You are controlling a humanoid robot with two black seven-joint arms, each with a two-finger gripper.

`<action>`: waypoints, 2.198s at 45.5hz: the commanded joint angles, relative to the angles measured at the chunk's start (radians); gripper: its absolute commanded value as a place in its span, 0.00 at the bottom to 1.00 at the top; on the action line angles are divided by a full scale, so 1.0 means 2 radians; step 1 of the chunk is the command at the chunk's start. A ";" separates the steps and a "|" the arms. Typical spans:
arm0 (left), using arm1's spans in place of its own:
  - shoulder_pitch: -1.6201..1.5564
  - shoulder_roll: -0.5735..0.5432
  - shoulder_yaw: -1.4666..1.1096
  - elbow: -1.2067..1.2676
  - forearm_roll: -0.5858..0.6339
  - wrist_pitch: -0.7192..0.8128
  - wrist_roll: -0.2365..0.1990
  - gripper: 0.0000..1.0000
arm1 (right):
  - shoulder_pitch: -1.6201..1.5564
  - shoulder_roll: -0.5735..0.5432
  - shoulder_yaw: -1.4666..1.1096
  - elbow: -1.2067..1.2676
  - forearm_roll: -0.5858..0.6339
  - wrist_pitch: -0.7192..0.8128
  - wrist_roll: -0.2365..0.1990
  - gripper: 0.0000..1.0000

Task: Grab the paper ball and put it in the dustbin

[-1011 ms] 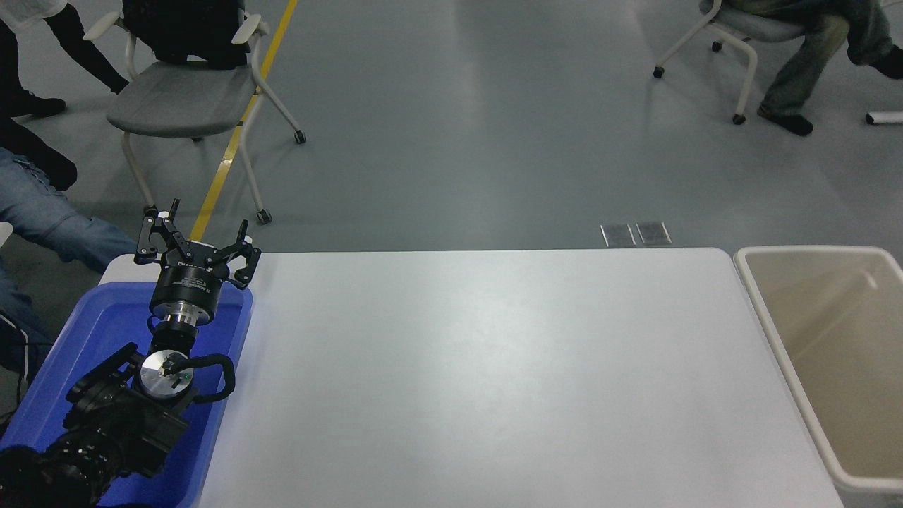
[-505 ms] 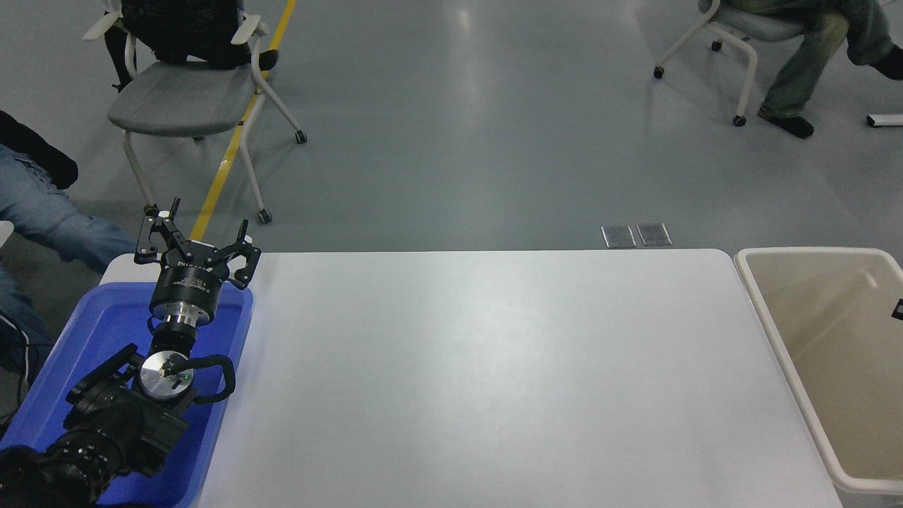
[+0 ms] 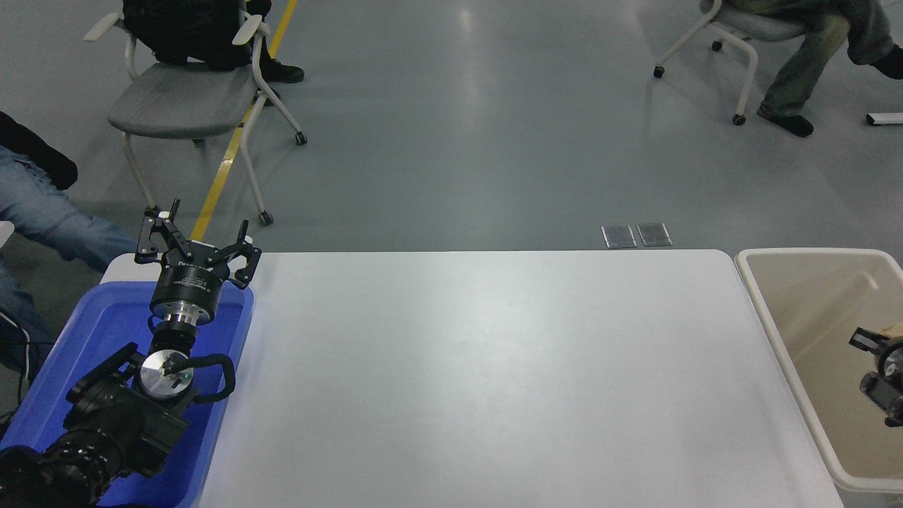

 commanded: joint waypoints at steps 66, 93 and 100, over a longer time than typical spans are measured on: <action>0.000 0.000 0.000 0.000 0.000 0.000 0.000 0.99 | 0.002 -0.083 0.554 0.234 0.053 0.011 0.006 1.00; 0.000 0.000 0.000 0.000 0.000 0.000 -0.001 0.99 | -0.073 0.043 0.645 0.230 0.153 0.068 0.284 1.00; 0.000 0.000 0.000 0.000 0.000 0.000 0.000 0.99 | -0.076 0.062 0.645 0.219 0.171 0.104 0.353 1.00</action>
